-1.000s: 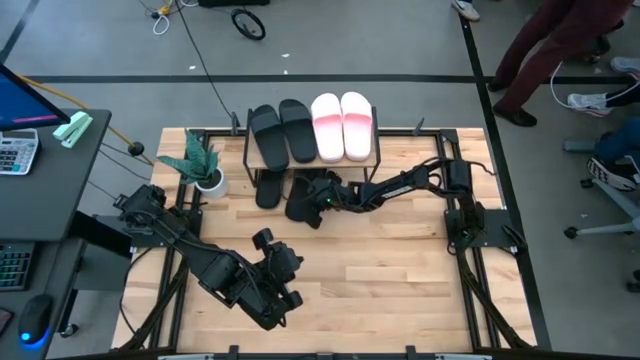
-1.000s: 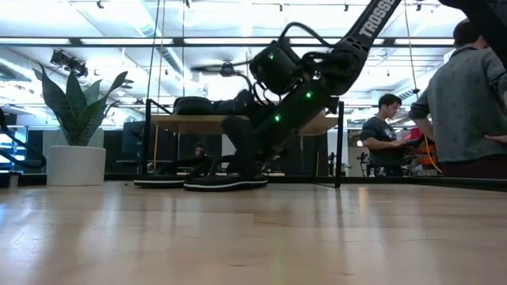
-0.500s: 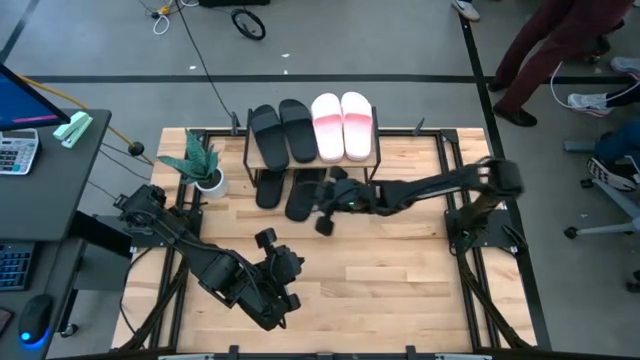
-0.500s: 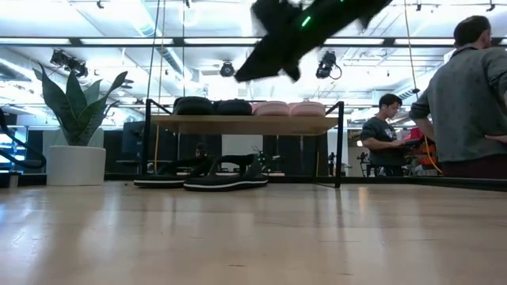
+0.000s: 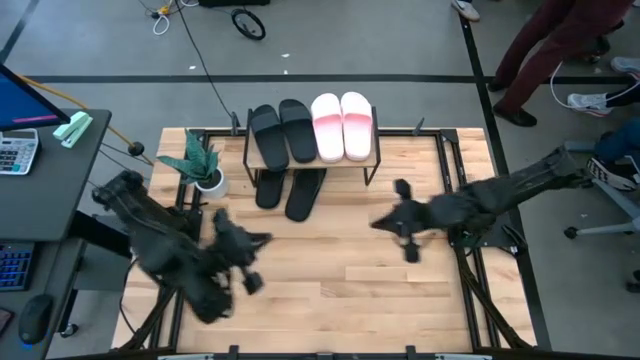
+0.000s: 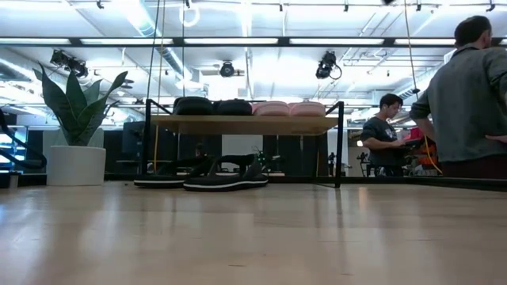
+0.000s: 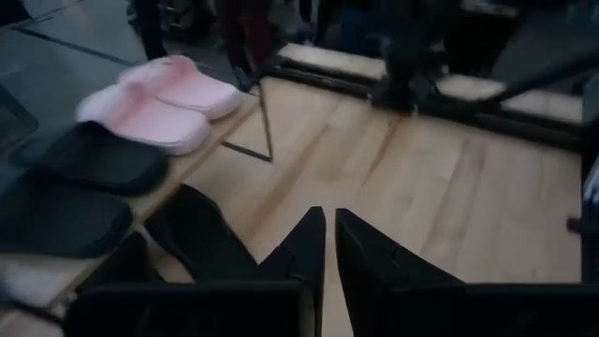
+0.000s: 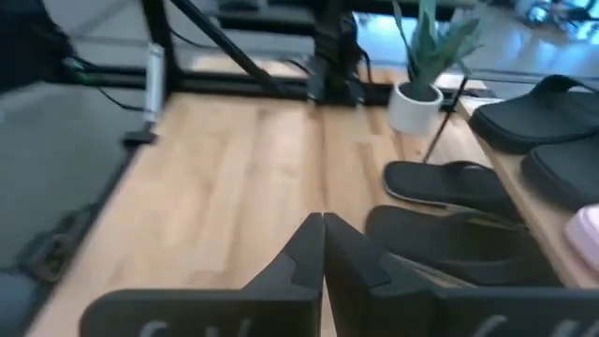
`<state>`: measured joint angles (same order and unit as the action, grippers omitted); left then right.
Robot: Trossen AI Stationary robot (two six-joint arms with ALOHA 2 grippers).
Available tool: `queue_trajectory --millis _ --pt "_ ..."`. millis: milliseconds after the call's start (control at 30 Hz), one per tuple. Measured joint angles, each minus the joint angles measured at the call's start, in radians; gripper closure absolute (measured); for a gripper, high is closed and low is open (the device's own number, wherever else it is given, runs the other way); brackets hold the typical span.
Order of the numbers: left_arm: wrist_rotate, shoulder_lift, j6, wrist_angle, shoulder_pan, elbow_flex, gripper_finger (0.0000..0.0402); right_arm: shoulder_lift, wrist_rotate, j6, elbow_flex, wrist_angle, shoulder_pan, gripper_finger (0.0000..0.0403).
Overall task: Pick and place slides into the shelf
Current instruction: Return to Home Position
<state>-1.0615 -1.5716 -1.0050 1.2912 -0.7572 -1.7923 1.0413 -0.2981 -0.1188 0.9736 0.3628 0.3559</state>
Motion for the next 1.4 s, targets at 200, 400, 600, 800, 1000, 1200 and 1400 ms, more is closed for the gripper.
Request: queue_trajectory --millis 200,400,600,800,1000,1200,1400 --pt "-0.208 0.125 -0.261 0.252 -0.155 -0.001 0.0373 -0.334 -0.131 -0.036 -0.275 -0.116 0.139 0.0388" --pt "-0.271 0.096 -0.323 0.271 -0.23 0.0 0.0383 -0.609 -0.061 0.017 -0.582 -0.41 0.186 0.0388" --pt "-0.269 0.003 -0.365 0.178 -0.231 0.0 0.0378 -0.729 0.021 0.004 -0.773 -0.577 0.186 0.0388" --pt "-0.204 0.016 -0.014 -0.195 -0.221 -0.025 0.0367 -0.762 0.013 0.052 -0.793 -0.581 0.185 0.0388" --pt "0.171 0.102 0.682 -0.675 -0.091 -0.062 0.0369 -0.761 -0.018 0.064 -0.794 -0.577 0.185 0.0389" --pt "0.649 0.11 0.817 -0.739 0.178 -0.036 0.0378 -0.761 -0.018 0.042 -0.794 -0.572 0.185 0.0389" --pt "0.745 0.126 0.744 -0.776 0.394 0.096 0.0372 -0.76 -0.018 0.037 -0.794 -0.565 0.185 0.0389"
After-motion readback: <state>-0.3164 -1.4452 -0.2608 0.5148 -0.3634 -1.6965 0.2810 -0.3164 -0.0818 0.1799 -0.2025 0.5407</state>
